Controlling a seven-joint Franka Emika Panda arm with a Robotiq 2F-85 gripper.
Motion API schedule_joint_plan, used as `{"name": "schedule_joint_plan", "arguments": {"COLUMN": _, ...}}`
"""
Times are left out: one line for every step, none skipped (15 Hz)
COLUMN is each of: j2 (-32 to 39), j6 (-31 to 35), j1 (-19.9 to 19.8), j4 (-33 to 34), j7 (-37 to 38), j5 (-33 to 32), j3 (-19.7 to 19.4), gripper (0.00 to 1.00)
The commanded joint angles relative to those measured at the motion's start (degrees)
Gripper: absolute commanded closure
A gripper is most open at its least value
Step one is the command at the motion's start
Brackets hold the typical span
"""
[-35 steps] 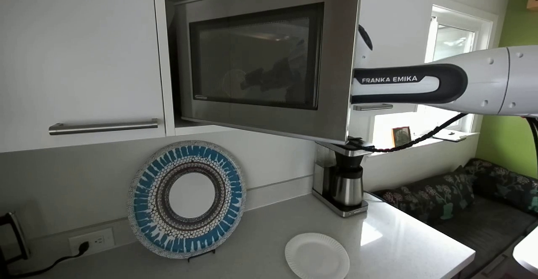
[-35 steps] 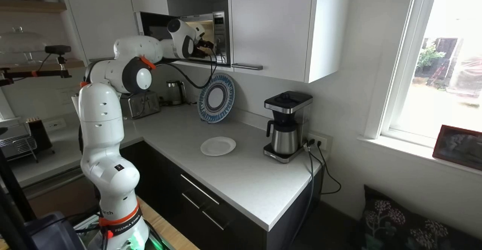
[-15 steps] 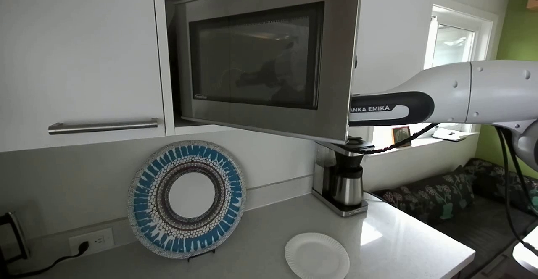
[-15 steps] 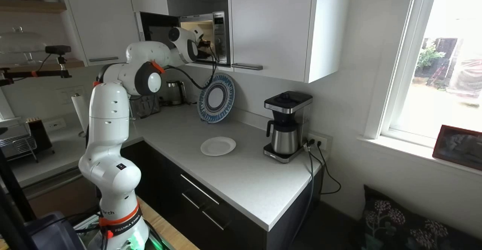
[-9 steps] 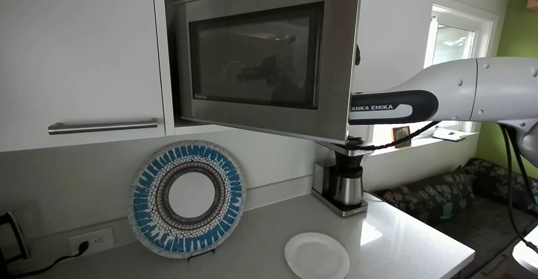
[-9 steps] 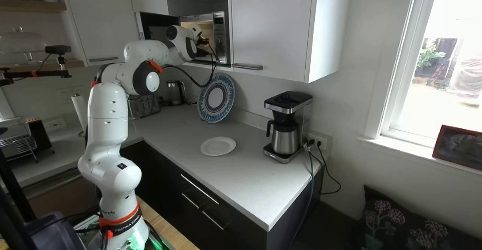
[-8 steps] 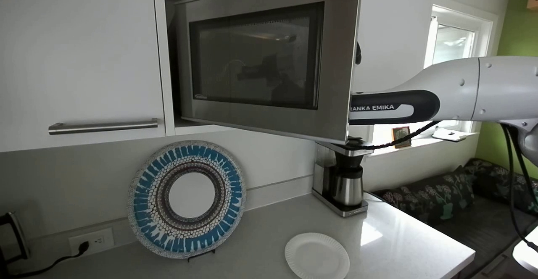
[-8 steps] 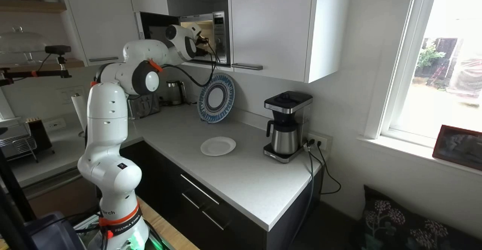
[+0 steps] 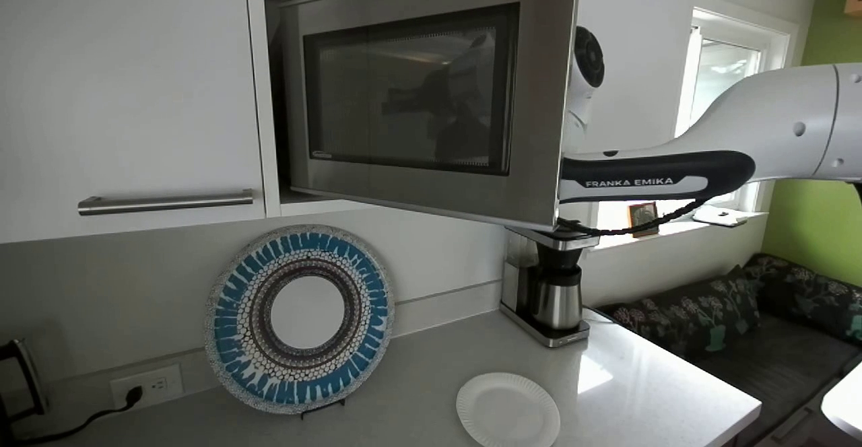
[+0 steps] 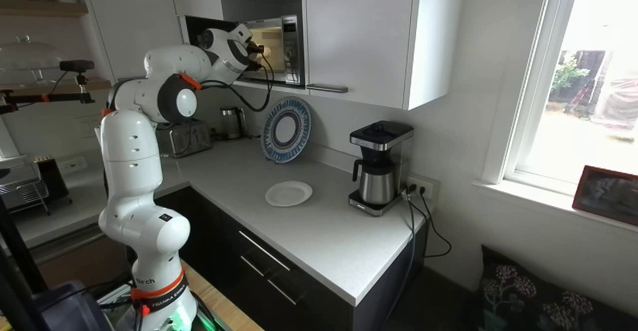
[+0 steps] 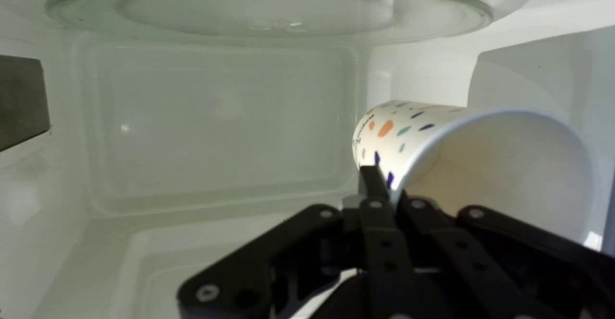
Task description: Pick up the paper cup from the microwave and put it on the kitchen counter
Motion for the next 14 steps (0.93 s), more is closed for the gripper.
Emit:
{"name": "schedule_joint_plan", "arguments": {"j2": -8.55, "j6": -4.79, "j1": 1.52, "j4": -8.14, "j7": 15.12, "j5": -12.96, "j3": -1.84, "gripper": 1.0}}
{"name": "schedule_joint_plan", "arguments": {"j2": -10.08, "j6": -6.84, "j1": 1.37, "j4": -9.18, "j7": 18.37, "j5": -16.58, "j3": -1.19, "gripper": 1.0}}
{"name": "schedule_joint_plan", "arguments": {"j2": -11.77, "j6": -8.86, "j1": 1.09, "j4": -10.37, "j7": 21.04, "j5": -20.13, "j3": -0.51, "gripper": 1.0}}
{"name": "schedule_joint_plan", "arguments": {"j2": -13.19, "j6": -10.25, "j1": 0.89, "j4": -11.51, "j7": 23.22, "j5": -23.04, "j3": 0.17, "gripper": 1.0}}
{"name": "schedule_joint_plan", "arguments": {"j2": -14.59, "j6": -11.99, "j1": 0.63, "j4": -12.6, "j7": 24.98, "j5": -25.77, "j3": 0.72, "gripper": 1.0}}
{"name": "schedule_joint_plan", "arguments": {"j2": -15.82, "j6": -13.97, "j1": 0.54, "j4": -13.45, "j7": 26.78, "j5": -28.03, "j3": 1.4, "gripper": 1.0}}
{"name": "schedule_joint_plan", "arguments": {"j2": -17.15, "j6": -16.08, "j1": 0.45, "j4": -14.47, "j7": 28.63, "j5": -29.72, "j3": 2.04, "gripper": 1.0}}
{"name": "schedule_joint_plan", "arguments": {"j2": -18.63, "j6": -17.94, "j1": 0.18, "j4": -15.83, "j7": 30.84, "j5": -31.43, "j3": 2.49, "gripper": 1.0}}
{"name": "schedule_joint_plan", "arguments": {"j2": -19.84, "j6": -19.83, "j1": 0.09, "j4": -16.99, "j7": 33.17, "j5": -32.85, "j3": 3.09, "gripper": 1.0}}
{"name": "schedule_joint_plan", "arguments": {"j2": -21.21, "j6": -21.51, "j1": 0.09, "j4": -18.34, "j7": 34.75, "j5": -33.25, "j3": 3.39, "gripper": 1.0}}
{"name": "schedule_joint_plan", "arguments": {"j2": -22.37, "j6": -22.71, "j1": 0.1, "j4": -19.58, "j7": 36.9, "j5": -33.95, "j3": 3.77, "gripper": 1.0}}
{"name": "schedule_joint_plan", "arguments": {"j2": -23.76, "j6": -23.13, "j1": 0.17, "j4": -21.06, "j7": 38.27, "j5": -33.99, "j3": 3.81, "gripper": 1.0}}
{"name": "schedule_joint_plan", "arguments": {"j2": -25.18, "j6": -22.53, "j1": 0.2, "j4": -22.69, "j7": 39.56, "j5": -34.34, "j3": 3.71, "gripper": 1.0}}
{"name": "schedule_joint_plan", "arguments": {"j2": -26.3, "j6": -18.71, "j1": 0.47, "j4": -24.38, "j7": 39.06, "j5": -34.57, "j3": 2.88, "gripper": 1.0}}
